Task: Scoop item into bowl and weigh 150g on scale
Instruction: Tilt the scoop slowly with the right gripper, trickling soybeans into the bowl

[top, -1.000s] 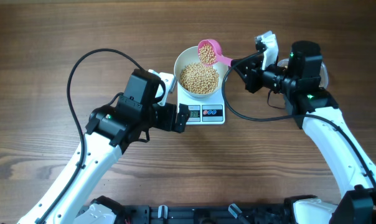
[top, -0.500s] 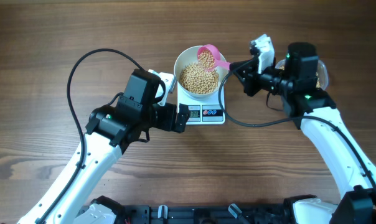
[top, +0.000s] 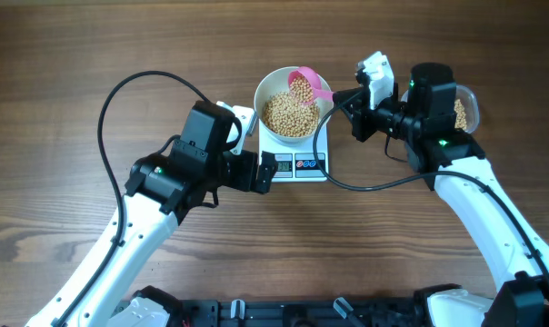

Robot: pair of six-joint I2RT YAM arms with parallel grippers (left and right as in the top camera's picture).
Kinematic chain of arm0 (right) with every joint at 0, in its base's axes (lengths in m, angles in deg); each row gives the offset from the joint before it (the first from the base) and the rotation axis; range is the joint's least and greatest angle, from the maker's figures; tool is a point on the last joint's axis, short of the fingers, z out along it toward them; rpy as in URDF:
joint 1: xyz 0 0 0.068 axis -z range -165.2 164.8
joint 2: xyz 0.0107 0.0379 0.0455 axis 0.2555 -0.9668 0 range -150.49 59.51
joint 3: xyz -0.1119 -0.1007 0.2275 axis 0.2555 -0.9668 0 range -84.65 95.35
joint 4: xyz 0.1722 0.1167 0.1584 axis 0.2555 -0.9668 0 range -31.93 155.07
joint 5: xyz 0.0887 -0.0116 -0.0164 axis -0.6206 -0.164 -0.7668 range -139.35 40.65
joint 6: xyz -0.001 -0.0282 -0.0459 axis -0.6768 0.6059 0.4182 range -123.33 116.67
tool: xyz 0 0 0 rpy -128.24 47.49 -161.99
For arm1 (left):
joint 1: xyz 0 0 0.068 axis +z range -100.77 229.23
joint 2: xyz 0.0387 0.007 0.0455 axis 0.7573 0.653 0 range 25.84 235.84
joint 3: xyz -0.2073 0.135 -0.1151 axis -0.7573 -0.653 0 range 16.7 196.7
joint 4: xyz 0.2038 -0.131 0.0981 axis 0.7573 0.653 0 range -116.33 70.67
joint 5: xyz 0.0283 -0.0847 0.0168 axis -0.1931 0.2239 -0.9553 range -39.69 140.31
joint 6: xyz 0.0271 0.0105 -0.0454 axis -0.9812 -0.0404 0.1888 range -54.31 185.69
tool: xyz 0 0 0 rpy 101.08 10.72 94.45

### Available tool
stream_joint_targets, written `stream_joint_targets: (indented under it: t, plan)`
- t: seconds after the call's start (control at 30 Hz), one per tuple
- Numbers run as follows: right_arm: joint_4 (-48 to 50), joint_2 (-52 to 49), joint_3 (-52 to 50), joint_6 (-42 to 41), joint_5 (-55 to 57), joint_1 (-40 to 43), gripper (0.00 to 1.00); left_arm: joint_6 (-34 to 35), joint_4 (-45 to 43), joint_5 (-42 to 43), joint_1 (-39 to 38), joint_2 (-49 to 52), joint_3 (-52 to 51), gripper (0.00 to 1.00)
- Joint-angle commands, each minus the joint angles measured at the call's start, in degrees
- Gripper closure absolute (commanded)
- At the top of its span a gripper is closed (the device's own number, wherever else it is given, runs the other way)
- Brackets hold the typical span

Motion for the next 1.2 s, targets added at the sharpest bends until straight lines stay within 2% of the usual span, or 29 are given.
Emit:
stream_joint_targets:
  t: [0.0,0.37,0.57,0.67,1.07,1.17]
  plan:
    - [0.1,-0.6,0.1,1.0,0.6,-0.1,0.96,-0.9,-0.2,0.3,-0.2,-0.5,0.1,0.0]
    - [-0.1,-0.6,0.1,-0.8,0.0,-0.3,0.96,-0.9,-0.2,0.3,-0.2,-0.5,0.1,0.0]
    - [0.0,-0.6,0.1,0.8,0.8,-0.7,0.96,-0.9,-0.2,0.3,-0.2,-0.5,0.1,0.0]
    - [-0.5,-0.6,0.1,4.9,3.0,-0.9,0.96,-0.9,-0.2,0.3,-0.2,-0.5,0.1,0.0]
    - [-0.3,-0.6,0.1,6.3,5.0,-1.5,0.96,-0.9,-0.2,0.3,-0.2,-0.5,0.1,0.0]
    - [0.1,-0.6,0.1,4.5,3.6,-1.5,0.96,-0.9,-0.2,0.3,-0.2,-0.5,0.1,0.0]
